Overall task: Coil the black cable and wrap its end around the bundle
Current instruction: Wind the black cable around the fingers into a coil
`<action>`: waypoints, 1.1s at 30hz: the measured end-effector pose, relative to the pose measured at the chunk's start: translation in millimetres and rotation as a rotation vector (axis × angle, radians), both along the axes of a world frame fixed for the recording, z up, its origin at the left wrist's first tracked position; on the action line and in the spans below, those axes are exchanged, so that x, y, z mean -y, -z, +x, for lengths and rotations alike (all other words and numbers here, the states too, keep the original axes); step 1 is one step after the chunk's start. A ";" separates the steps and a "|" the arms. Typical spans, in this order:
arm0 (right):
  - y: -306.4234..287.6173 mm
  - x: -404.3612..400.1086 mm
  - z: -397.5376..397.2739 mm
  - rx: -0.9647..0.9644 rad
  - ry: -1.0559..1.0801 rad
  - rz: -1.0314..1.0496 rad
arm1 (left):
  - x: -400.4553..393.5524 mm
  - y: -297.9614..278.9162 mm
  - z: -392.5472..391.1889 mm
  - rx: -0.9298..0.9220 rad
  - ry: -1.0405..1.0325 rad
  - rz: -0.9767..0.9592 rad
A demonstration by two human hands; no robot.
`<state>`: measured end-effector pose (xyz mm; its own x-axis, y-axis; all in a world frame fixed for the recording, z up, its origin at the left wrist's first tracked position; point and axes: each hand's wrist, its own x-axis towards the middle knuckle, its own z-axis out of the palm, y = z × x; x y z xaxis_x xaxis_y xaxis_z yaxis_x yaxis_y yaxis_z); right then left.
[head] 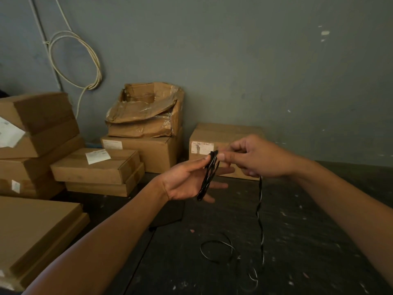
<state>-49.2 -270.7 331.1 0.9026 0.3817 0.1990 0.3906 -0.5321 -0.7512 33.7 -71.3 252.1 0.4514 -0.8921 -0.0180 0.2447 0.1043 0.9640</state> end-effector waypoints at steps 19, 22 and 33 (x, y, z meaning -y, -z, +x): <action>13.6 24.3 29.0 -0.076 0.120 0.203 | -2.1 -11.4 -15.7 0.062 0.234 0.077; 32.1 26.6 32.4 -0.123 0.017 0.389 | -0.4 -19.1 -17.9 0.076 0.277 0.021; 125.3 -1.1 41.4 -0.098 0.169 0.326 | 7.8 -50.0 -23.3 0.113 0.405 -0.182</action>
<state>-7.7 -269.6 205.8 0.9682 0.1564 0.1953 0.2358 -0.3100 -0.9210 10.4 -79.1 302.1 0.0555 -0.9812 0.1850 0.1955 0.1924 0.9616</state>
